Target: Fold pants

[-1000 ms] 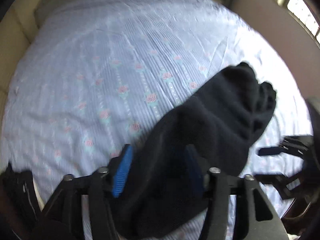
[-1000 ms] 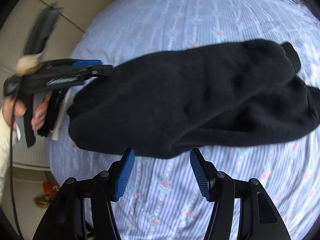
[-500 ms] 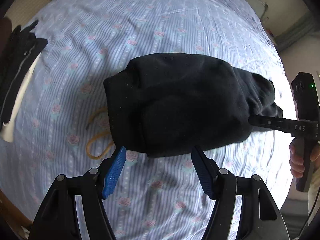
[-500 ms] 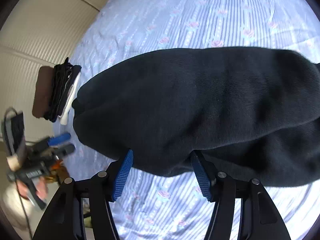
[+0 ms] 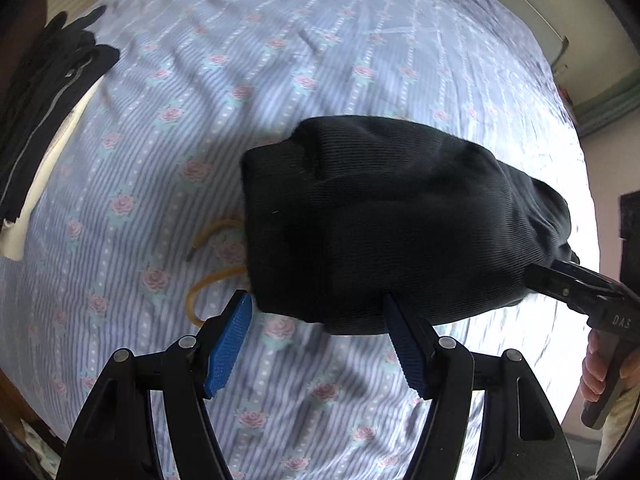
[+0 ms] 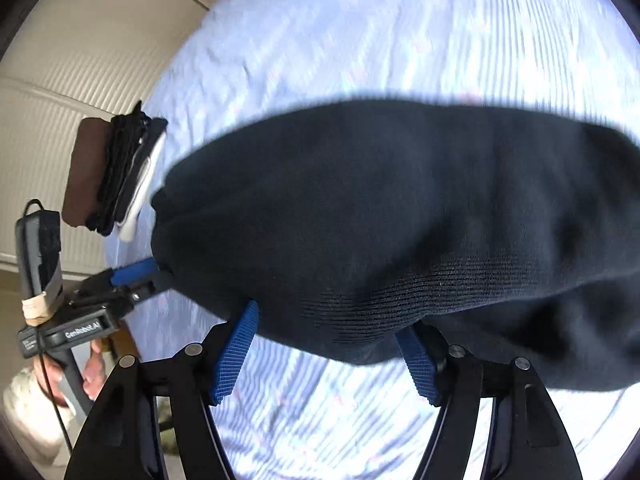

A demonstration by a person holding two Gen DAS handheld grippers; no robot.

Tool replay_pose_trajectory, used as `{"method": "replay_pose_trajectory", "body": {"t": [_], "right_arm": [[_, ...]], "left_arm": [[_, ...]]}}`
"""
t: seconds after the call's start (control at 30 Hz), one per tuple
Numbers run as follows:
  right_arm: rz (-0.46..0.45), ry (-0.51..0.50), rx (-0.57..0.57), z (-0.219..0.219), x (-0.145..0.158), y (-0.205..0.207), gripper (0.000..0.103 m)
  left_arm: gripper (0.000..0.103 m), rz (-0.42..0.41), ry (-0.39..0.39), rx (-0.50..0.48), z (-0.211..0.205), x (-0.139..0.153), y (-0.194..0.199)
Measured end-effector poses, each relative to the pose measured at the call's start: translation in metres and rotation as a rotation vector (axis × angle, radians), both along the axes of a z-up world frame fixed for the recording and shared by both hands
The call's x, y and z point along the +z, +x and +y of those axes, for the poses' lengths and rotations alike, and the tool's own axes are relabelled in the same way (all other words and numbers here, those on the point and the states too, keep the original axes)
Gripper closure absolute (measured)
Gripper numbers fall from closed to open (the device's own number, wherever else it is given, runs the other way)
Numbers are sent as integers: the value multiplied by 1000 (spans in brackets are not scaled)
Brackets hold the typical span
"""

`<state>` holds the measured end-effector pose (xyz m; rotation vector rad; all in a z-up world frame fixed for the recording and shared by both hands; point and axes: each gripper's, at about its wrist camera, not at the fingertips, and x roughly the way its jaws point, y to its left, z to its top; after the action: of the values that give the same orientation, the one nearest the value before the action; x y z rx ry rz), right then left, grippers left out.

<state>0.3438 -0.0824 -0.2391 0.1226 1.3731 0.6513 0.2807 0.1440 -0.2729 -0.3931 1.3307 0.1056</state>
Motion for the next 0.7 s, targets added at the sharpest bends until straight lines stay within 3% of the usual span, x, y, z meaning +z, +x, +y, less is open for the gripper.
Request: {"method": "replay_pose_trajectory", "body": {"t": [0.07,0.2,0.37,0.43,0.5,0.57,0.63,0.7], "right_arm": [[-33,-35,3,2,7,2,34],[-34,-8,-9,-1,3,6,34],[87,-35,-47,-3,-41,-6,38],[39,-53,-42,-2,-38,-20,43],[-13,-91,-31,-3,-29,-35,62],[-26,-68,-87,-17,-20,-51,69],[-40,-44,-121,-26,-13,-67,72],[-58,-84,-106,-25,-11,-80,74]], "left_arm": [[34,-2,-10,18,6,1,1],[34,-4,-28,33,9,-1,4],[34,-15,-66,74,16,-1,2],[34,-20,-80,104,24,1,-5],[34,-23,-79,117,30,3,-12],[34,-22,-72,104,31,5,-20],[34,-17,-66,67,27,3,-24],[34,-19,-69,47,26,1,-24]]}}
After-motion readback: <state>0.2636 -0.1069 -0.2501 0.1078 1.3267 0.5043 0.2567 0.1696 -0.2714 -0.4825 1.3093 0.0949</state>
